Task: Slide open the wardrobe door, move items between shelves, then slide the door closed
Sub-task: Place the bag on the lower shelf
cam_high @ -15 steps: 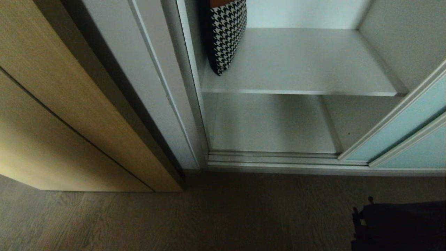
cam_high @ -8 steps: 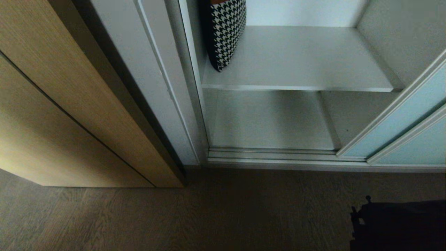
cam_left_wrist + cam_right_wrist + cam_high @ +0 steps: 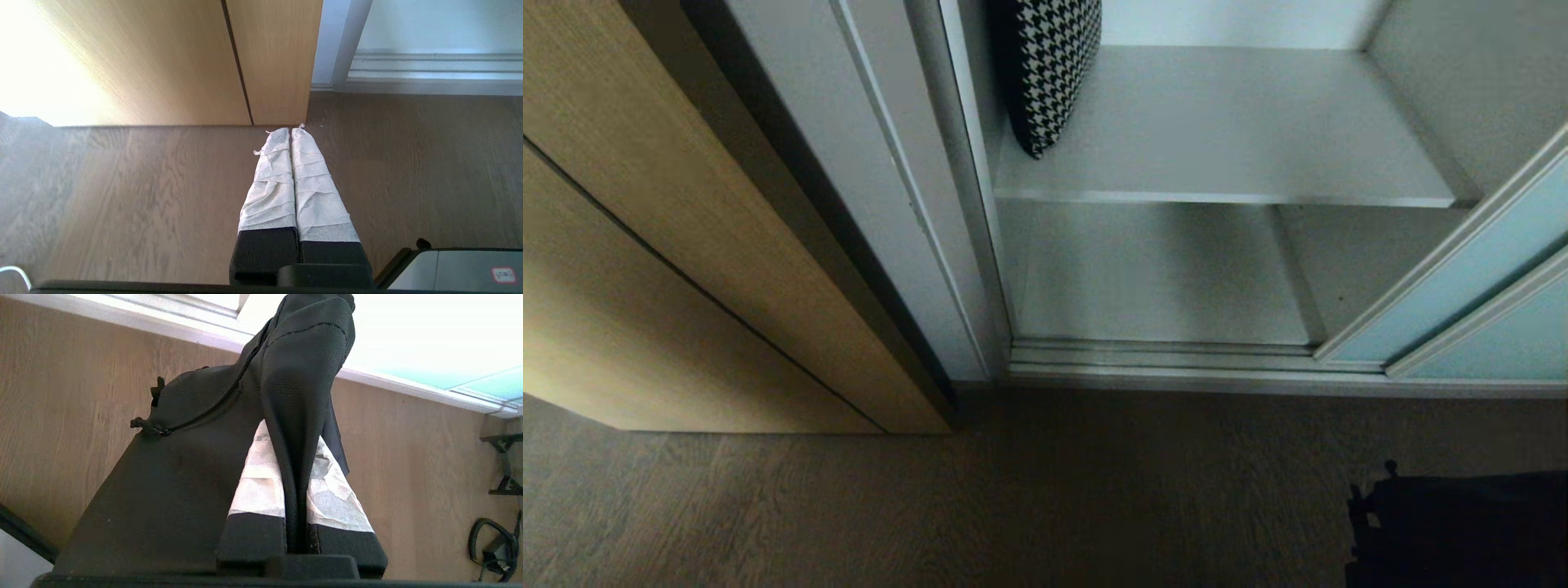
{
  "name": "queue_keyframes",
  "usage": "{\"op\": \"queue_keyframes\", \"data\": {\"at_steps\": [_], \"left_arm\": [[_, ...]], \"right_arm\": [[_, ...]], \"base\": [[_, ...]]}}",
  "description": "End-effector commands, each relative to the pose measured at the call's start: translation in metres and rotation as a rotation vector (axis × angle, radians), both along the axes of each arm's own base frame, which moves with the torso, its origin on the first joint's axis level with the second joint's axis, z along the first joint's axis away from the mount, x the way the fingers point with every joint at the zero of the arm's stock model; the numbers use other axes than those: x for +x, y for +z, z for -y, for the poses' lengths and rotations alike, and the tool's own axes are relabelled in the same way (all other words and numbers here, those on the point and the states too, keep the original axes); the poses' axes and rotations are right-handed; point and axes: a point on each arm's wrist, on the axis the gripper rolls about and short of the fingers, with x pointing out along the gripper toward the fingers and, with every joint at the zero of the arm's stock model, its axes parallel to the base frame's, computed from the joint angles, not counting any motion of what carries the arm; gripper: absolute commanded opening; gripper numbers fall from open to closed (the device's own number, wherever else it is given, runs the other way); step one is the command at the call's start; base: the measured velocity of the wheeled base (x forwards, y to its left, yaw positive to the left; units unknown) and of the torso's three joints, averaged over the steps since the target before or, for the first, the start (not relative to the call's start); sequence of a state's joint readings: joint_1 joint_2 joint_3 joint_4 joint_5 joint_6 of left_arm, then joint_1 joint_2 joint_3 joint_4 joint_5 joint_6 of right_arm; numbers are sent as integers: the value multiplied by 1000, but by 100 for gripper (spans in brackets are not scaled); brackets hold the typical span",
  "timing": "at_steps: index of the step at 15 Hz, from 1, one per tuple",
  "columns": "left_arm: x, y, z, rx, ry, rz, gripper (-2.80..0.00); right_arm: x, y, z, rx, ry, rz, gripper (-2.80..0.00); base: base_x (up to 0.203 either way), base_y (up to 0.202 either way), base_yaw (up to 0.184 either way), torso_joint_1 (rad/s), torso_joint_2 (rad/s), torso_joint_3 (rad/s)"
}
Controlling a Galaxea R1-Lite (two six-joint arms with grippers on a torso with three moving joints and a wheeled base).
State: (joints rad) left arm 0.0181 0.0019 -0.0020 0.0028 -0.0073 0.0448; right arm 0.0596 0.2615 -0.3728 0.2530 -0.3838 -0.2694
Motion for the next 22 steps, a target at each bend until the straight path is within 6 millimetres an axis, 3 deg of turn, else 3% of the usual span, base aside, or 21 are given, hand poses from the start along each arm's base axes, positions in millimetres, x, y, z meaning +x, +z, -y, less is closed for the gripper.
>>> {"op": "queue_keyframes", "data": {"at_steps": [1,22], "left_arm": [[0,1,0,-27,8,0,-280],[0,1,0,-26,8,0,-280]], "right_arm": [[1,0,0,-3,-4,-6,-280],[1,0,0,-7,-14,-7,-280]], "base": [[0,0,0,0,2,-173],[0,0,0,3,3,-198]]}}
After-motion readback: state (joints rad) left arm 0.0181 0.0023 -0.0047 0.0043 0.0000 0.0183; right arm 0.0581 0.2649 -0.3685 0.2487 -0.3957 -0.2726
